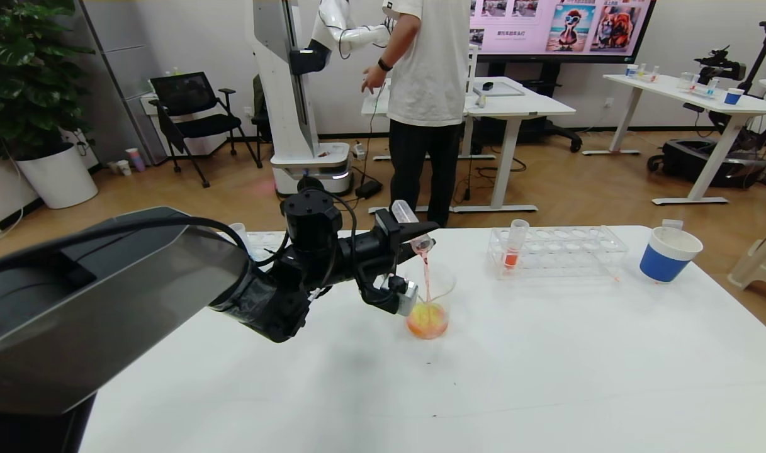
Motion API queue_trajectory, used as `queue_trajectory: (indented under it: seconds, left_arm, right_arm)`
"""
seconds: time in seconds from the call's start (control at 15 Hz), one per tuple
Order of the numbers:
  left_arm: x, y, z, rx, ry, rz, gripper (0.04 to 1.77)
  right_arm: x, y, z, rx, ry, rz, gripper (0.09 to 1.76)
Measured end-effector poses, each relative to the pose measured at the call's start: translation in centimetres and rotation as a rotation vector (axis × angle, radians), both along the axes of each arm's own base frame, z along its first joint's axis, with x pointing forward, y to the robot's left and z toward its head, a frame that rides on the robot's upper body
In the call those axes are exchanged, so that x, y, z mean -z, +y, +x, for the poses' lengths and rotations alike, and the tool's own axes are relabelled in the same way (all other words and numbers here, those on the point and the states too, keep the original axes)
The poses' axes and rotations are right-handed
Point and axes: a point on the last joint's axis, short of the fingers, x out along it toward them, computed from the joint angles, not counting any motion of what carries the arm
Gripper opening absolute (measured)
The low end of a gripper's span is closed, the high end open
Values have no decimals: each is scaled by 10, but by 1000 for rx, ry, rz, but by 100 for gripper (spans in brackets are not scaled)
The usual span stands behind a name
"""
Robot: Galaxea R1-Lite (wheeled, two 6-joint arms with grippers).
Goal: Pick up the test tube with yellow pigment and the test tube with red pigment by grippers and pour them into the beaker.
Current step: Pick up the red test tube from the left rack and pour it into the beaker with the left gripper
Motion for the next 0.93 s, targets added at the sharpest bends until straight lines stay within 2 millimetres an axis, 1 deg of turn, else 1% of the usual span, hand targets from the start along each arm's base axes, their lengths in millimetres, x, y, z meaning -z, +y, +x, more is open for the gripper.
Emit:
queue_trajectory:
  seconds: [0.33, 0.6, 0.73, 0.93]
  left_arm:
    - [-4, 3, 1, -11, -66, 35, 53]
    - [-5, 4, 1, -11, -66, 32, 53]
    - [-5, 2, -1, -10, -28, 13, 53]
    - [-10, 1, -2, -42, 132, -97, 53]
  right_arm:
    - [0, 0, 0, 0, 0, 0, 172]
    - [0, 0, 0, 0, 0, 0, 172]
    - [0, 0, 0, 0, 0, 0, 172]
    - [0, 0, 0, 0, 0, 0, 172]
